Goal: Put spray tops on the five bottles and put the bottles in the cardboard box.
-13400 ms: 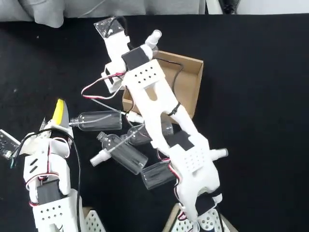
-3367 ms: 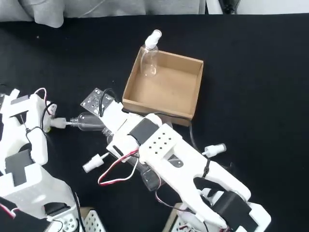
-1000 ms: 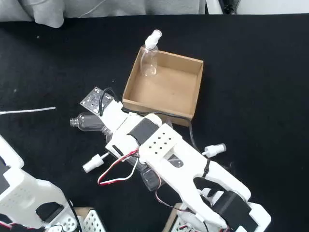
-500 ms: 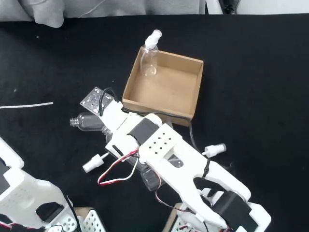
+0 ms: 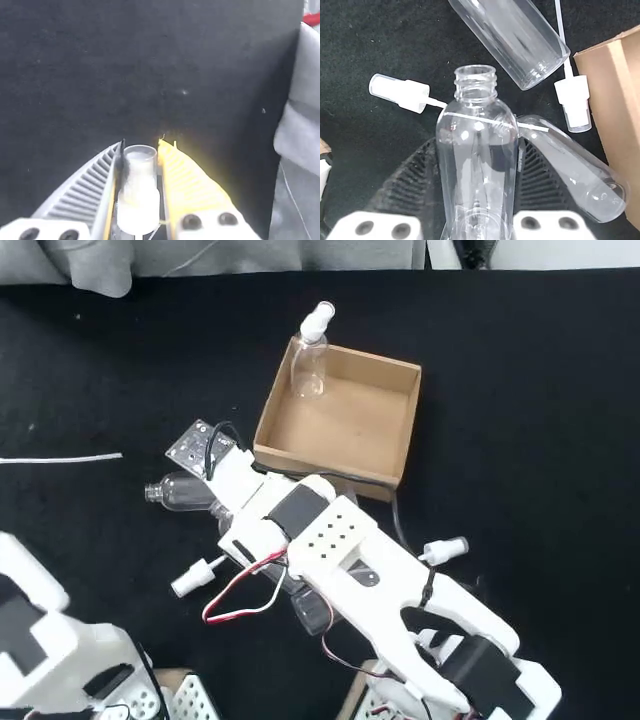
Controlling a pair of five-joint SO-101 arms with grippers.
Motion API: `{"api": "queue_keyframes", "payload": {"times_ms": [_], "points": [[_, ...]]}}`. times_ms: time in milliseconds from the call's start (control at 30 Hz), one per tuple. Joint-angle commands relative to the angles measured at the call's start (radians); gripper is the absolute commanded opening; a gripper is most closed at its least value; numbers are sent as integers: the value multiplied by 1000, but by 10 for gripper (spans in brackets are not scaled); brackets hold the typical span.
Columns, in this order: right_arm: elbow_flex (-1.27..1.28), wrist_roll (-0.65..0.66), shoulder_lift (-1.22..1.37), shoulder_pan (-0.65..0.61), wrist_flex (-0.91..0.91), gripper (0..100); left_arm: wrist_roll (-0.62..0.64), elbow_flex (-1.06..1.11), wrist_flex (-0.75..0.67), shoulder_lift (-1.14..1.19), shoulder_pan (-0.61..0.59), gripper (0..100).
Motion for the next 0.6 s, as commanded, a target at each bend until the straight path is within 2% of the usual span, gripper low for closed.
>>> {"api": "queue_keyframes", "payload": {"times_ms": [0,200,567], "points": [[-44,8,-58,21,-21,79,-3,22,-3,-133,35,27],[-44,5,-59,20,-20,79,-5,27,-2,-190,39,27],[12,3,-176,20,-38,81,-3,140,-3,-322,200,27]]}}
